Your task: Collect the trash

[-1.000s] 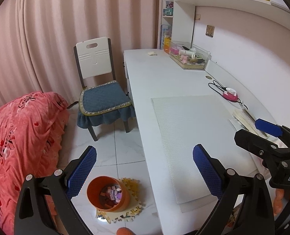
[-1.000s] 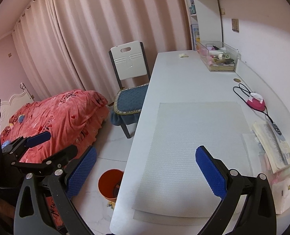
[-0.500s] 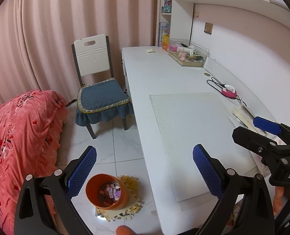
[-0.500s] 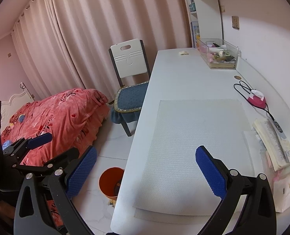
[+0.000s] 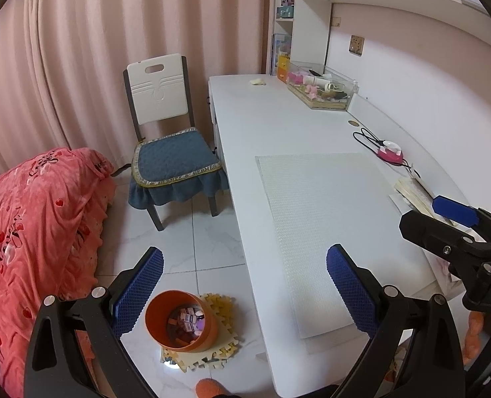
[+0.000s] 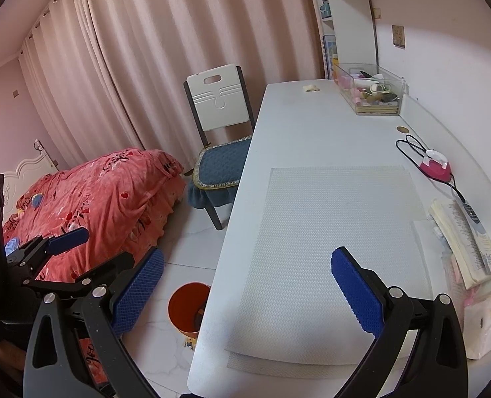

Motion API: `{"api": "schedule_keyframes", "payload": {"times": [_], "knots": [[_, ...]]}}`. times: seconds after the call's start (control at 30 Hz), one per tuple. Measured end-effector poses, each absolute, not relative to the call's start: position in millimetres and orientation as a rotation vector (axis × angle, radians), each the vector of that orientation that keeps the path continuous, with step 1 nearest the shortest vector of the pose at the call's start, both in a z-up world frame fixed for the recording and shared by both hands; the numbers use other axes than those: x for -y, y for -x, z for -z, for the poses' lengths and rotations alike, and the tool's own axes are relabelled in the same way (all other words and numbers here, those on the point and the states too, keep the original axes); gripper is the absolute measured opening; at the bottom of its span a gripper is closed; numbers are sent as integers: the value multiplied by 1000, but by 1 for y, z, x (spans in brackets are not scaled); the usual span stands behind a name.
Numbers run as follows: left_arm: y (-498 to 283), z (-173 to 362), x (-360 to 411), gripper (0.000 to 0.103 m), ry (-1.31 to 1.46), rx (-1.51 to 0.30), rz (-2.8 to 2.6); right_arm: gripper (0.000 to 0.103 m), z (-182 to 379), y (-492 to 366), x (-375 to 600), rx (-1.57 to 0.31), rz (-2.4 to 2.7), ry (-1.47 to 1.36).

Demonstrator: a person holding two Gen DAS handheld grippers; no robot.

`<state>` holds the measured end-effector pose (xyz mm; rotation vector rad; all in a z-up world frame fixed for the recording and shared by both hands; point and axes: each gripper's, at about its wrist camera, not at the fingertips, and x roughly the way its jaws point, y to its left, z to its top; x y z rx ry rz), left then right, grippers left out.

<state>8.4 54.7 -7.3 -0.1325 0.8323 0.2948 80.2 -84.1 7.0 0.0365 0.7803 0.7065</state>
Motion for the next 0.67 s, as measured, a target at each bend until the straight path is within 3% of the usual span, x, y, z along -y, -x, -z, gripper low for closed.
{"api": "schedule_keyframes", "payload": {"times": [0.67], "knots": [[-10, 14, -61, 97, 144, -856, -282, 99, -2, -82, 83, -802, -702, -46]]}}
